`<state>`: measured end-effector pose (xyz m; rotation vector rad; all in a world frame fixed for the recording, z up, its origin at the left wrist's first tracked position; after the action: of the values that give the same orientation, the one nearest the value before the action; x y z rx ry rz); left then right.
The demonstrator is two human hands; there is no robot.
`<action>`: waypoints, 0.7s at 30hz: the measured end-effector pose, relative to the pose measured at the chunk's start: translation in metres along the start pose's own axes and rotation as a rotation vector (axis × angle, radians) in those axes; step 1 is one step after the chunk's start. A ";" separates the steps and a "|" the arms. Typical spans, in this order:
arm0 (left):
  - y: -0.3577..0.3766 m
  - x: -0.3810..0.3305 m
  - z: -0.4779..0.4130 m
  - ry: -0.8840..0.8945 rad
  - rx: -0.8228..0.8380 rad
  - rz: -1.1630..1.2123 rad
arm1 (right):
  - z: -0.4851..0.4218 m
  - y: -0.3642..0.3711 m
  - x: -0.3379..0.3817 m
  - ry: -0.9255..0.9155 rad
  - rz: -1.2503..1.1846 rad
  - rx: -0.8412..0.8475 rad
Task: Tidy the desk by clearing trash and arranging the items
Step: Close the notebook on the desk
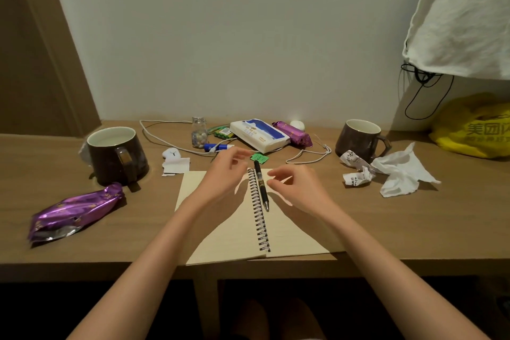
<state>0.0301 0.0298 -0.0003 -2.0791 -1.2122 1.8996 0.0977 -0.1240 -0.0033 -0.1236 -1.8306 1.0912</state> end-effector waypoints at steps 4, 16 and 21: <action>-0.023 -0.006 0.060 0.104 0.149 -0.272 | 0.018 -0.002 -0.003 -0.144 0.066 0.048; -0.055 0.016 0.164 0.203 0.187 -0.561 | 0.043 0.018 -0.007 -0.258 0.282 0.243; -0.076 -0.004 0.169 0.345 -0.108 -0.489 | 0.046 0.018 -0.007 -0.243 0.273 0.224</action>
<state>-0.1530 0.0053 0.0054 -1.8249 -1.5705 1.2341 0.0594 -0.1457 -0.0277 -0.1143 -1.9269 1.5529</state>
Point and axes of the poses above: each hand's wrist, its own z-axis away from the middle knuckle, its own y-axis out of the palm, x = y × z, the point moved 5 cm from there along -z, towards the middle knuckle
